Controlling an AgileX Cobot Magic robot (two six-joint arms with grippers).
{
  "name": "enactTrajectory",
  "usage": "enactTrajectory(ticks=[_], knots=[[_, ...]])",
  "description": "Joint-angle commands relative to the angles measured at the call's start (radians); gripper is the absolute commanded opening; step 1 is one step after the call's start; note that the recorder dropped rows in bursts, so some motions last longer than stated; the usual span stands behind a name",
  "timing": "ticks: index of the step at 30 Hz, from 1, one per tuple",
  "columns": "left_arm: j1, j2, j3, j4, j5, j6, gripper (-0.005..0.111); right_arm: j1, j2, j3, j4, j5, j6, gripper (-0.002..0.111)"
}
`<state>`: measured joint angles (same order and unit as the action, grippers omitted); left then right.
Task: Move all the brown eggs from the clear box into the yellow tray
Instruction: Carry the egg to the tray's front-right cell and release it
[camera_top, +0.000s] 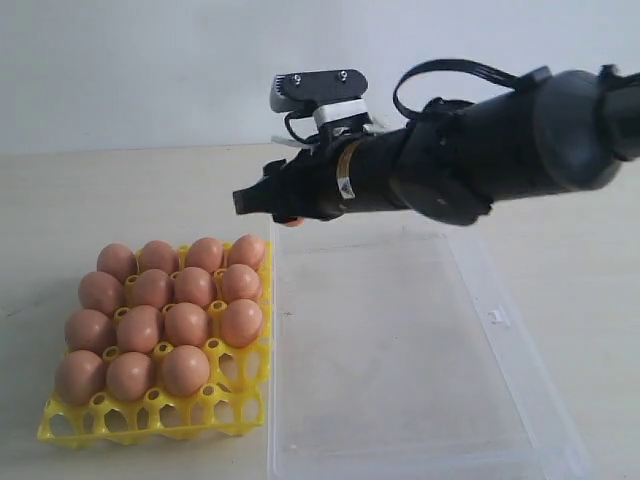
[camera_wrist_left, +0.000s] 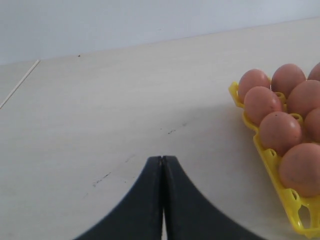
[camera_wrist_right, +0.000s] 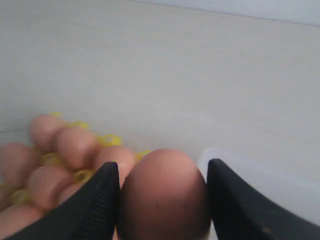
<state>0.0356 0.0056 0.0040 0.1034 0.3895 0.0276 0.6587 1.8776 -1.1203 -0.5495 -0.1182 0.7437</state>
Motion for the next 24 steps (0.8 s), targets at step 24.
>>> enactTrajectory(ticks=[24], knots=[[-0.008,-0.006,-0.004,-0.002,-0.009,-0.006,0.000,0.196,0.030,0.397,0.238,-0.610,-0.362,0.000]])
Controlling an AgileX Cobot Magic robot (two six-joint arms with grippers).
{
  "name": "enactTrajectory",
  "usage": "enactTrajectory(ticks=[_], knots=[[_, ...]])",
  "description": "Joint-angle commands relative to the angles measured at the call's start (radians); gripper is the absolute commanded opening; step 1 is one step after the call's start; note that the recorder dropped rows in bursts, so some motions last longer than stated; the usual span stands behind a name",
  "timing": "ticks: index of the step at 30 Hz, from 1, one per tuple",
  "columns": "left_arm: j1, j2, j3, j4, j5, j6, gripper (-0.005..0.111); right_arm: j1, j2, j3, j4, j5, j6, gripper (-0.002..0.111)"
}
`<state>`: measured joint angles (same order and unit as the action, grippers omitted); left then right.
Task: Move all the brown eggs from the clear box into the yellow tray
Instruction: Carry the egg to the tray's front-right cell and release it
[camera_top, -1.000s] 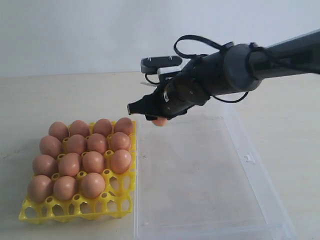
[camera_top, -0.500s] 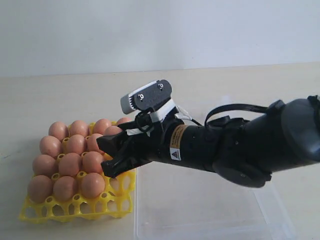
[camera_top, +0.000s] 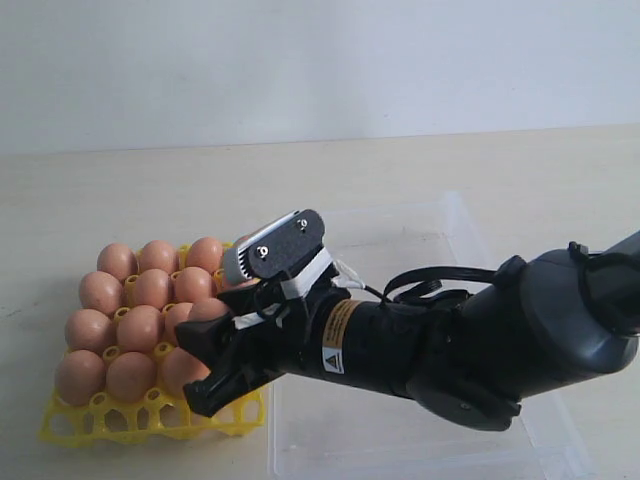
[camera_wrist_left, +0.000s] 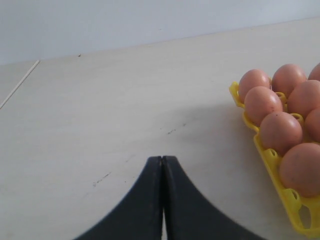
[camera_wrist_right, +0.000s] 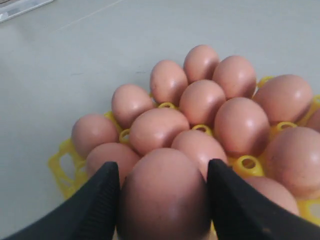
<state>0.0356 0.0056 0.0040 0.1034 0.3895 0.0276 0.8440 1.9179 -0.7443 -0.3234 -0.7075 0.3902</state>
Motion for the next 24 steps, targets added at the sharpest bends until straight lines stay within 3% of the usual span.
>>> enactTrajectory(ticks=[1,10,13,17,24], knots=[[-0.008,-0.006,-0.004,-0.002,-0.009,-0.006,0.000,0.011,-0.008,0.025,0.012,-0.021,-0.008,0.000],[-0.008,-0.006,-0.004,-0.002,-0.009,-0.006,0.000,0.011,-0.008,0.030,0.055,-0.021,-0.097,0.000],[-0.008,-0.006,-0.004,-0.002,-0.009,-0.006,0.000,0.009,-0.008,0.030,0.084,-0.021,-0.102,0.005],[-0.008,-0.006,-0.004,-0.002,-0.009,-0.006,0.000,0.009,-0.008,0.030,0.086,-0.015,-0.102,0.021],[-0.008,-0.006,-0.004,-0.002,-0.009,-0.006,0.000,0.009,-0.008,0.030,0.083,-0.001,-0.102,0.069]])
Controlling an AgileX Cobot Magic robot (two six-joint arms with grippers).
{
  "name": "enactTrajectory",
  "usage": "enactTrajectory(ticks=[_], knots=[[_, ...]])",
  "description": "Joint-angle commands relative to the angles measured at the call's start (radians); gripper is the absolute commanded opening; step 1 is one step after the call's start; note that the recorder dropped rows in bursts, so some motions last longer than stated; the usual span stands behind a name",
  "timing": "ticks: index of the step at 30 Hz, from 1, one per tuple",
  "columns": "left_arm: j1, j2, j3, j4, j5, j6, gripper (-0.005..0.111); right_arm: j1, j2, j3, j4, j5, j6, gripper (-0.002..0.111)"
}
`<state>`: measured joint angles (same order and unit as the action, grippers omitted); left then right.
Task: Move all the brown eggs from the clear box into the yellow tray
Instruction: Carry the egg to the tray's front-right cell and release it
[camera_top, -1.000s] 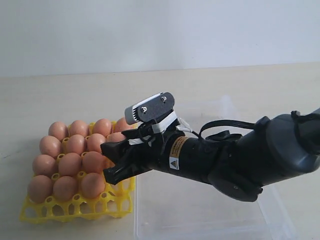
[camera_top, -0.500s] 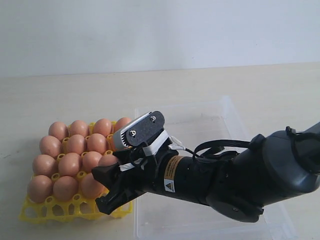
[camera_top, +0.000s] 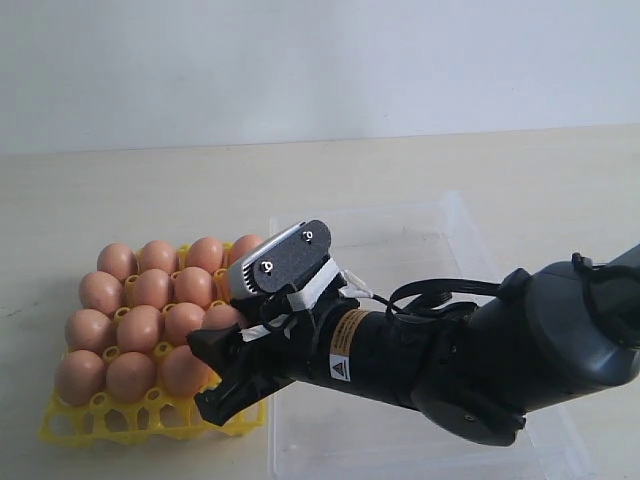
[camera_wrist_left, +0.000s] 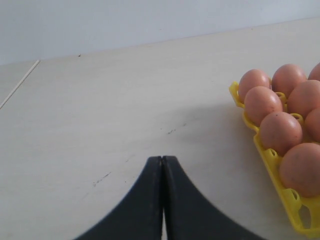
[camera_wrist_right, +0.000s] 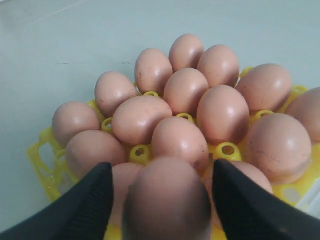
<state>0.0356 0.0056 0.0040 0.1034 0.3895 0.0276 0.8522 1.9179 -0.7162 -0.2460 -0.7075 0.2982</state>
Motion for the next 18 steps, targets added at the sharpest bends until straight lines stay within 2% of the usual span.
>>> enactTrajectory(ticks=[1,4,7,10,11,12,18], knots=[[-0.008,-0.006,-0.004,-0.002,-0.009,-0.006,0.000,0.000,-0.008,0.002,0.006,0.004,-0.010,0.072],[-0.008,-0.006,-0.004,-0.002,-0.009,-0.006,0.000,0.000,-0.021,0.002,0.008,0.008,-0.010,0.071],[-0.008,-0.006,-0.004,-0.002,-0.009,-0.006,0.000,0.000,-0.059,0.002,0.008,0.015,-0.055,0.057],[-0.008,-0.006,-0.004,-0.002,-0.009,-0.006,0.000,0.000,-0.121,0.002,0.056,0.074,-0.154,0.024],[-0.008,-0.006,-0.004,-0.002,-0.009,-0.006,0.000,0.000,-0.143,0.002,0.088,0.104,-0.198,0.009],[-0.008,-0.006,-0.004,-0.002,-0.009,-0.006,0.000,0.000,-0.163,0.002,0.114,0.130,-0.242,0.001],[-0.008,-0.006,-0.004,-0.002,-0.009,-0.006,0.000,-0.046,-0.230,0.014,0.291,0.151,-0.472,0.000]])
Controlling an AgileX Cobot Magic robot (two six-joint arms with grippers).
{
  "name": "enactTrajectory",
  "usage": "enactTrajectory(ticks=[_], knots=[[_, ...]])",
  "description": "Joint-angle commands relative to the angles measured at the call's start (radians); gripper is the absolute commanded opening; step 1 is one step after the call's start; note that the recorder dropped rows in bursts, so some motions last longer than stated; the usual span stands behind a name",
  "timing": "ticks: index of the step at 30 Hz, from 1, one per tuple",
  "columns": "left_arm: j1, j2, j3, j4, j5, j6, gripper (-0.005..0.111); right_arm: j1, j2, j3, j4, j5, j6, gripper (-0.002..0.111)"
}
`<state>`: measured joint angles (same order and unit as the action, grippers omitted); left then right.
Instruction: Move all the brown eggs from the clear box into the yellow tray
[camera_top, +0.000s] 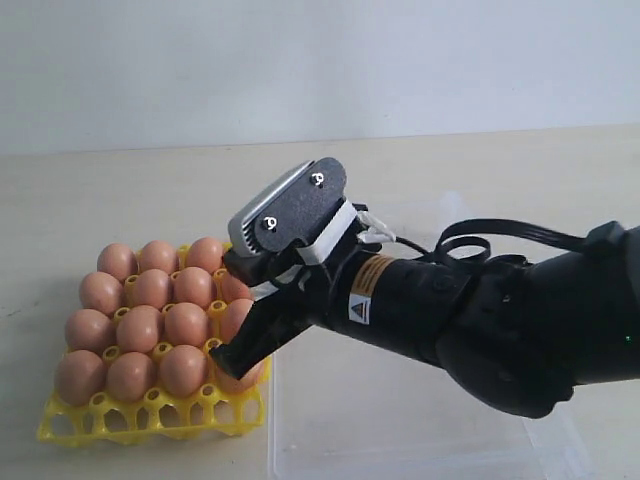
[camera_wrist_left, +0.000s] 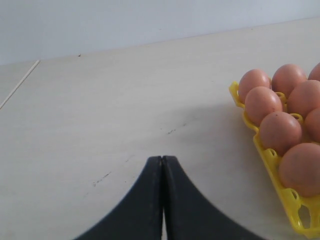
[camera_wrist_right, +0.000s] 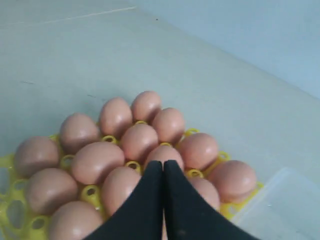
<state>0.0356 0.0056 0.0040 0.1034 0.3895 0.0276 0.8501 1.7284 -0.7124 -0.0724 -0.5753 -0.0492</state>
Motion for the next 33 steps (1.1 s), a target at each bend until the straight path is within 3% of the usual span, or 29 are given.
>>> enactTrajectory(ticks=[1,4,9,13,19,33], knots=[[-0.008,-0.006,-0.004,-0.002,-0.009,-0.006,0.000,-0.065,-0.050,0.010,0.159,0.019,-0.125,0.000],[-0.008,-0.006,-0.004,-0.002,-0.009,-0.006,0.000,-0.161,-0.129,0.010,0.347,0.017,-0.135,0.000],[-0.008,-0.006,-0.004,-0.002,-0.009,-0.006,0.000,-0.219,-0.253,0.010,0.278,0.081,-0.133,0.000],[-0.008,-0.006,-0.004,-0.002,-0.009,-0.006,0.000,-0.357,-0.344,0.084,0.120,0.048,-0.133,0.000],[-0.008,-0.006,-0.004,-0.002,-0.009,-0.006,0.000,-0.550,-0.605,0.295,0.066,0.048,-0.131,0.000],[-0.008,-0.006,-0.004,-0.002,-0.009,-0.006,0.000,-0.699,-1.226,0.633,0.103,0.182,-0.131,0.000]])
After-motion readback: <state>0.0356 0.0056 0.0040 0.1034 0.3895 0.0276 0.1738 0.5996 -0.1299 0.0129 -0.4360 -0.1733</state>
